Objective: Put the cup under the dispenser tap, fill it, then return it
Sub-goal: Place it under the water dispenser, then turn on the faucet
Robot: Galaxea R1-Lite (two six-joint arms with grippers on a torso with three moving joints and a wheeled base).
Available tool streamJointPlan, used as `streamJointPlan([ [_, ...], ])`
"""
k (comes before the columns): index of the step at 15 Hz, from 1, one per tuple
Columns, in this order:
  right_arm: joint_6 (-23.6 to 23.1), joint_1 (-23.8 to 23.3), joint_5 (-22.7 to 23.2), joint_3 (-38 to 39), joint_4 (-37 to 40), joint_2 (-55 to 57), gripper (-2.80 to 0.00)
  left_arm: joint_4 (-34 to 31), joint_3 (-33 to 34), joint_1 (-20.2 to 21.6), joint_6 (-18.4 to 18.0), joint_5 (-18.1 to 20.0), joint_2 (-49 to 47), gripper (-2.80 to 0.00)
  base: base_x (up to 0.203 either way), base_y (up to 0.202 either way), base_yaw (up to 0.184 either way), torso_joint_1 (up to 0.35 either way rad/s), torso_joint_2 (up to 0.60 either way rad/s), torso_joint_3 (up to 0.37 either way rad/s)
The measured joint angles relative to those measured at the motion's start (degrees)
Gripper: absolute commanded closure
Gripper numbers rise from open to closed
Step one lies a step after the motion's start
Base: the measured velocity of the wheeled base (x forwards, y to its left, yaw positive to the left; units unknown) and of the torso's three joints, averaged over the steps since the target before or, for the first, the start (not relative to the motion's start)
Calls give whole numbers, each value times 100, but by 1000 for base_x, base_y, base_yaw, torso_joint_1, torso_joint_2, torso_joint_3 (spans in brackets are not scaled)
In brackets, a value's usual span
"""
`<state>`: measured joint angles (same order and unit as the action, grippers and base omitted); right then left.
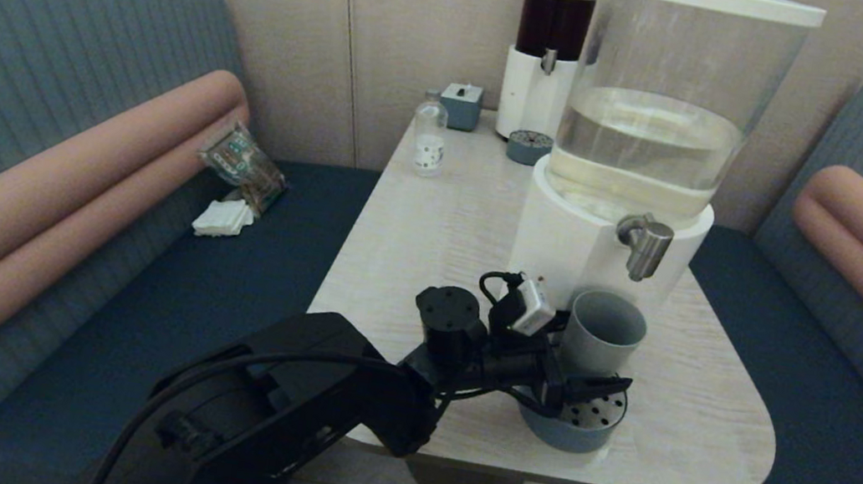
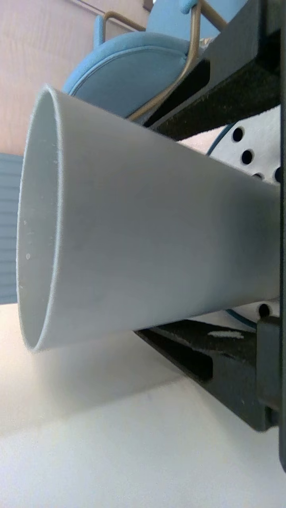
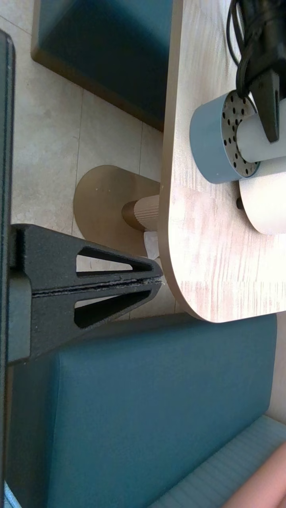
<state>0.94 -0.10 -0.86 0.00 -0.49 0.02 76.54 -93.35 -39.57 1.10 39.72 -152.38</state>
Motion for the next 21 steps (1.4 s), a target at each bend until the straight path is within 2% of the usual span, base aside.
streamJointPlan([
  [7, 2, 0, -4, 0, -2, 0, 0, 107, 1972, 24, -66, -30, 1159, -280, 0, 0, 0, 0, 0, 0],
  [14, 2, 0, -2, 0, -4, 0, 0, 774, 4113, 55, -81, -49, 2268, -280, 0, 0, 0, 0, 0, 0],
  [17, -1, 0, -1, 0, -2, 0, 0, 963, 5249, 123, -77, -291, 2935, -280, 0, 0, 0, 0, 0, 0],
  [20, -1, 0, -2, 0, -2, 0, 0, 1018, 6386, 486, -48, -588, 4035, -280, 0, 0, 0, 0, 0, 0],
  [21, 2, 0, -4, 0, -2, 0, 0, 1008, 6714, 723, -27, -721, 4516, 0, 0, 0, 0, 0, 0, 0],
])
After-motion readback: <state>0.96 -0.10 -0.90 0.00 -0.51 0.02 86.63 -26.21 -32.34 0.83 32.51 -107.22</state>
